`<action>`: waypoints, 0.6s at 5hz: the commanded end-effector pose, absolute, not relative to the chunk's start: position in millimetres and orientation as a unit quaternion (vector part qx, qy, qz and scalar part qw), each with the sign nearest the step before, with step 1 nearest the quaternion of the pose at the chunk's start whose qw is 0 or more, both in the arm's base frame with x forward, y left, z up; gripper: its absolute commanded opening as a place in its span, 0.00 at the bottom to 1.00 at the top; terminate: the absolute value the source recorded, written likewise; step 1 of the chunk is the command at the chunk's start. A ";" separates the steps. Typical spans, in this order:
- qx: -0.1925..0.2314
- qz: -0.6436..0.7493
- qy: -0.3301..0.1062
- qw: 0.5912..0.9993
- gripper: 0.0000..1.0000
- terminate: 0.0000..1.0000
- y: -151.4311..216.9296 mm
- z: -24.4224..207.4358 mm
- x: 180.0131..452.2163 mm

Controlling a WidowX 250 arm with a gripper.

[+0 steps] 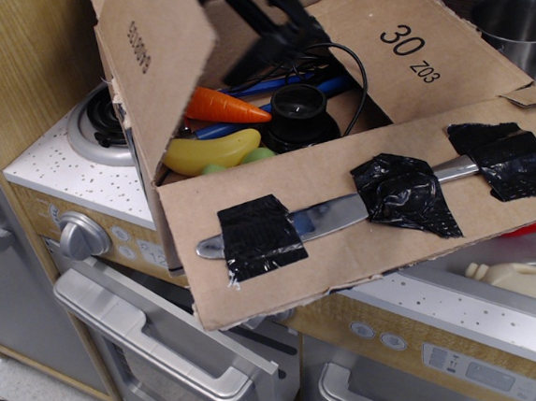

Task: Open large4fbox flaps

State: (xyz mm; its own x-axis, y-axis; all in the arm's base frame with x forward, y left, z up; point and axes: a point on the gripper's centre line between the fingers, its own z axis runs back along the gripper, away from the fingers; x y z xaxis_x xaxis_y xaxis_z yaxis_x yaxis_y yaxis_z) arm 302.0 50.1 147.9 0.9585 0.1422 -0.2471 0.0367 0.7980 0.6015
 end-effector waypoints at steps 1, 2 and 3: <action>0.296 0.033 0.107 0.949 1.00 0.00 91.3 175.5 277.2; 0.275 0.031 0.082 0.958 1.00 0.00 116.1 158.8 260.0; 0.188 0.057 0.074 0.978 1.00 0.00 134.6 139.1 248.9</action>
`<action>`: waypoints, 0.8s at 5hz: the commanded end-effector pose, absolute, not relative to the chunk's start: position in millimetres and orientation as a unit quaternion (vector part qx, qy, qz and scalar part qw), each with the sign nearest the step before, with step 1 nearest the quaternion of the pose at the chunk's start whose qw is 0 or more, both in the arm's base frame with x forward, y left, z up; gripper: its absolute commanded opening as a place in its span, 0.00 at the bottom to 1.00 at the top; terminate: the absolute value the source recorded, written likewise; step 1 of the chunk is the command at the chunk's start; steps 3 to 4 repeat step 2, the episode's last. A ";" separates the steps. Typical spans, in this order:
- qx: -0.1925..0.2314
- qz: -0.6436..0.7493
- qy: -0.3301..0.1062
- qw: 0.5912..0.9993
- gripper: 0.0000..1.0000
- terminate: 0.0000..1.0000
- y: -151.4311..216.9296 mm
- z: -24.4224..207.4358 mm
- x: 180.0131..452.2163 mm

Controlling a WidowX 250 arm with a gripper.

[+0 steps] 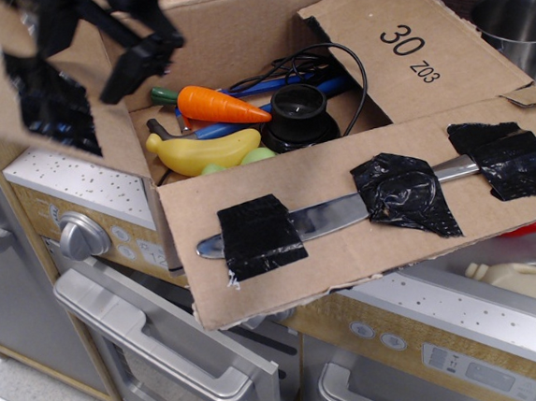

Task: Open large4fbox flaps

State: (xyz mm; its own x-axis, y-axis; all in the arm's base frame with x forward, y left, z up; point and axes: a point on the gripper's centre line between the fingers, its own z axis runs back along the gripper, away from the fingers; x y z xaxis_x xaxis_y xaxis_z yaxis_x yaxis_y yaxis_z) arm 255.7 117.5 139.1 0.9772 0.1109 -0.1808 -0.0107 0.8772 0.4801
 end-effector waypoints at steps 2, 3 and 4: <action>0.108 0.046 0.024 0.993 1.00 1.00 152.9 122.5 242.0; 0.108 0.046 0.024 0.993 1.00 1.00 152.9 122.5 242.0; 0.108 0.046 0.024 0.993 1.00 1.00 152.9 122.5 242.0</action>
